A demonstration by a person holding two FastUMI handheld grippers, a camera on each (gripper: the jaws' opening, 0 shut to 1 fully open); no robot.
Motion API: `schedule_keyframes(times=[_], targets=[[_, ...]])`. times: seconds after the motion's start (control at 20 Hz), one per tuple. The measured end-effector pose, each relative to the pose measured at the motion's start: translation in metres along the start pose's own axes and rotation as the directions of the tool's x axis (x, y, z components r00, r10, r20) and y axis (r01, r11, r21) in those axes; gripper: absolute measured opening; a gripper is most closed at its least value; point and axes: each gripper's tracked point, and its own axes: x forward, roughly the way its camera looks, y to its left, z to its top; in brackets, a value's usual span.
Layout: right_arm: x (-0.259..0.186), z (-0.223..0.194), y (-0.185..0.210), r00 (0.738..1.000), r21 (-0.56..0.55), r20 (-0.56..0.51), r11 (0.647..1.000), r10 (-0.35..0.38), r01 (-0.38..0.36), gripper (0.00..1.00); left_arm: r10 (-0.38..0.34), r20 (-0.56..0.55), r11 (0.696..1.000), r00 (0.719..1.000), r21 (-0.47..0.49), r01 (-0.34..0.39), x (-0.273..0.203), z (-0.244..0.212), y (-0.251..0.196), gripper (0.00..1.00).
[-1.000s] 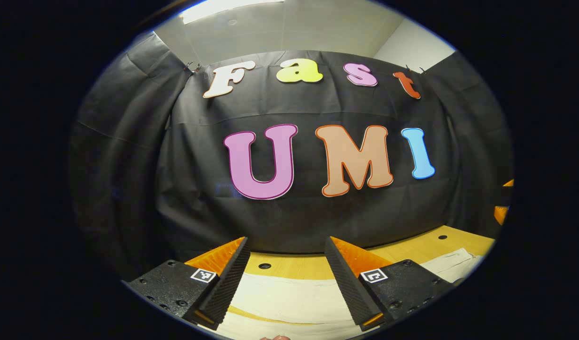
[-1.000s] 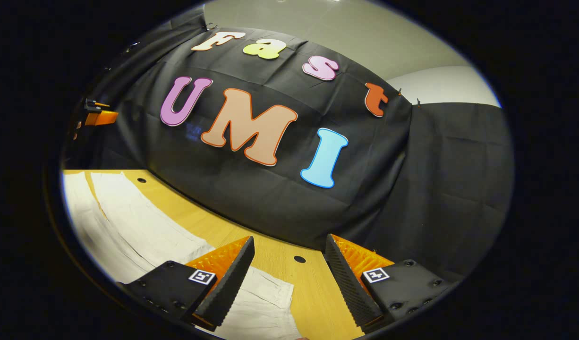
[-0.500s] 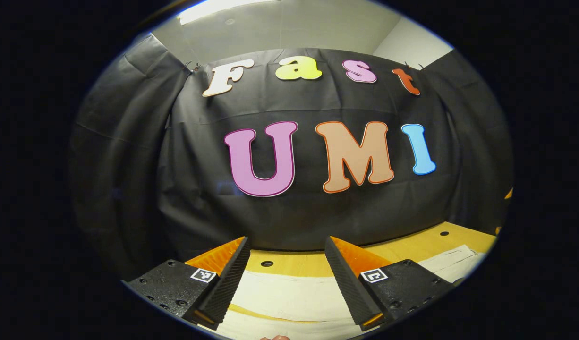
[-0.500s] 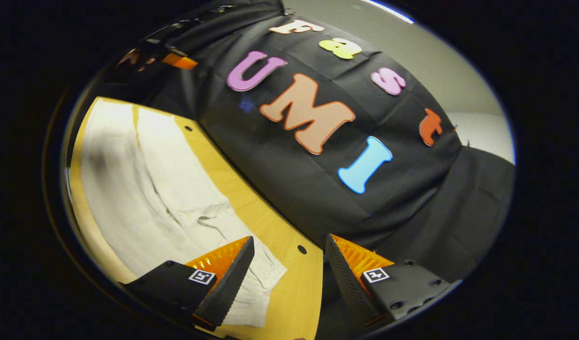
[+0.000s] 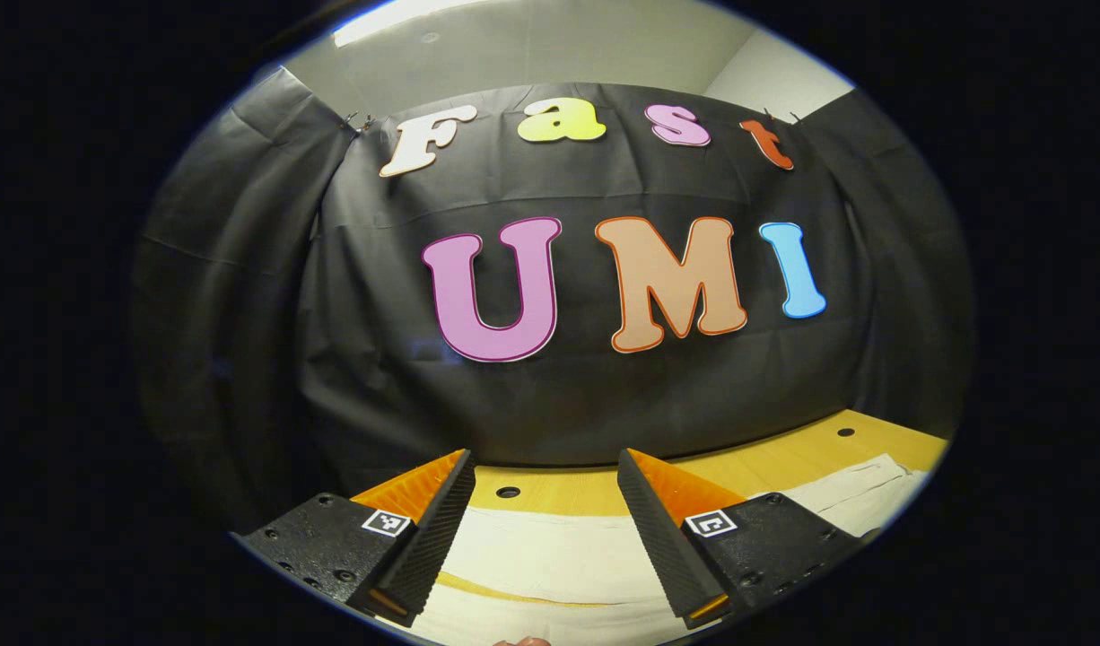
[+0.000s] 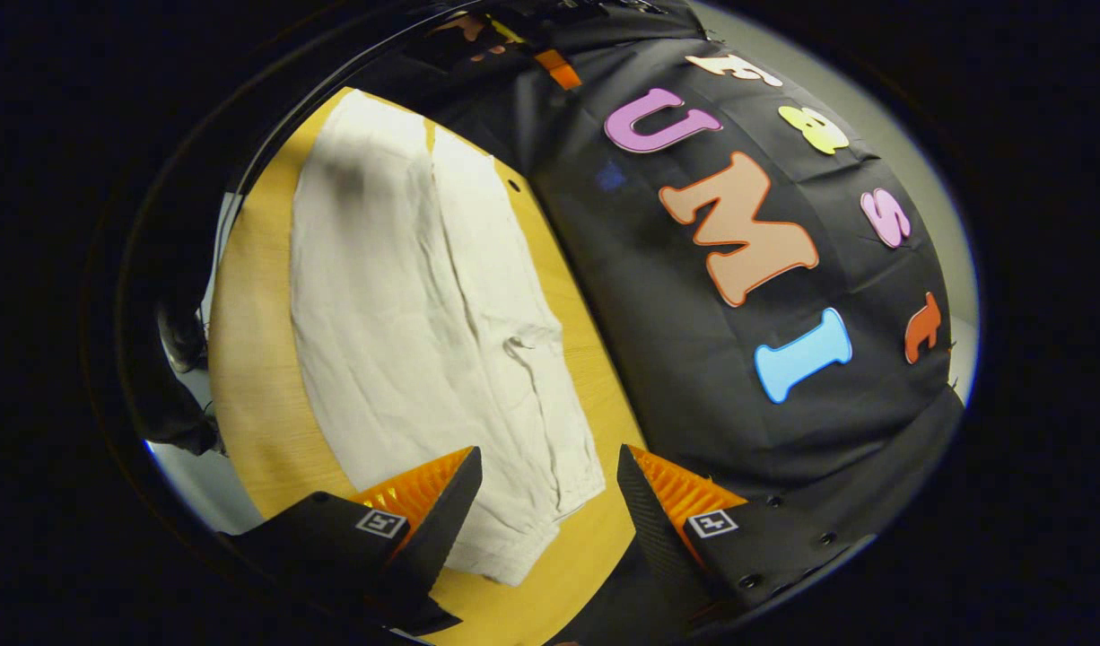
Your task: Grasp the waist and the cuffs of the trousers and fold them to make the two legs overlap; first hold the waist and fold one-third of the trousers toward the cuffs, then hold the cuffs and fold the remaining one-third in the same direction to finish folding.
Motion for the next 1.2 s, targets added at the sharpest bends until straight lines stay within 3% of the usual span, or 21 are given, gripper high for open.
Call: schedule_keyframes(times=[0.3,0.7,0.8,0.85,1.05,1.2], targets=[[-0.001,-0.027,0.057,0.988,-0.038,-0.067,0.989,0.139,-0.141,0.98,-0.002,-0.022,1.0,1.0,0.021,0.002,-0.004,-0.011,0.0,0.94],[0.003,-0.047,0.095,0.964,-0.101,-0.133,0.964,0.232,-0.246,0.98,-0.004,-0.032,0.999,0.999,0.053,0.006,-0.005,-0.015,0.002,0.95],[0.005,-0.046,0.098,0.964,-0.149,-0.13,0.957,0.23,-0.248,1.0,-0.002,-0.031,0.998,1.0,0.064,0.004,-0.007,-0.017,0.005,0.93],[0.008,-0.046,0.098,0.967,-0.167,-0.126,0.956,0.223,-0.242,0.95,0.0,-0.03,0.997,1.0,0.072,0.002,-0.007,-0.016,0.006,0.93],[0.023,-0.046,0.094,0.966,-0.149,-0.134,0.959,0.224,-0.243,0.94,0.019,-0.039,0.995,0.999,0.094,-0.015,-0.009,-0.021,0.015,0.93],[0.035,-0.044,0.093,0.967,-0.17,-0.139,0.957,0.211,-0.234,0.86,0.035,-0.045,0.995,0.998,0.095,-0.031,-0.01,-0.023,0.023,0.93]])
